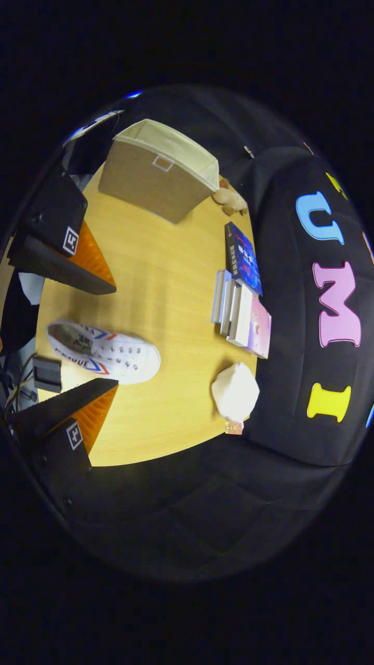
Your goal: Open the storage box then place both shoes into the box .Put the left shoe in first, then the right shoe, with the right side of both shoes facing outward in a uniform manner.
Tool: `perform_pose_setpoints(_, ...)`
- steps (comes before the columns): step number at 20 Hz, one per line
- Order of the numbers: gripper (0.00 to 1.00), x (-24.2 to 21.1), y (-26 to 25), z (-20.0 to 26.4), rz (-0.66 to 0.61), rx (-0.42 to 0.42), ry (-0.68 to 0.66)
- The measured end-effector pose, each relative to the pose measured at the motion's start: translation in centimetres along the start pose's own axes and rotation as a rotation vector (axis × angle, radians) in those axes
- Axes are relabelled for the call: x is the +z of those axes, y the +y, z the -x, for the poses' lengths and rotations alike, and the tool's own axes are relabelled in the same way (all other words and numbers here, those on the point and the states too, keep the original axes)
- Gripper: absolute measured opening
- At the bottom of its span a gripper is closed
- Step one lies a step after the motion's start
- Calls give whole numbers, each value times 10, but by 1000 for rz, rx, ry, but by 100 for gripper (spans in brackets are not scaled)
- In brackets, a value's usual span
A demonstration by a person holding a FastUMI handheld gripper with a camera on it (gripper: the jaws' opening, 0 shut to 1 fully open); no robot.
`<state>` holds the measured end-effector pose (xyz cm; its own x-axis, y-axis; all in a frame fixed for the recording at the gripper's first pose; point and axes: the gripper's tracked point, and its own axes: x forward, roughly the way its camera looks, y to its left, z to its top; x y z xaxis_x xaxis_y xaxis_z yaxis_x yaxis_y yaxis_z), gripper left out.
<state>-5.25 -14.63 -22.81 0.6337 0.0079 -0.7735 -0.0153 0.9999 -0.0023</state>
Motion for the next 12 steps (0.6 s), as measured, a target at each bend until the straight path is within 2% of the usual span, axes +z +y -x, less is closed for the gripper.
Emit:
perform_pose_setpoints(5,99,-42,-39,-38,-12,-19,97)
perform_pose_setpoints(12,99,-75,-48,-76,-113,7,218)
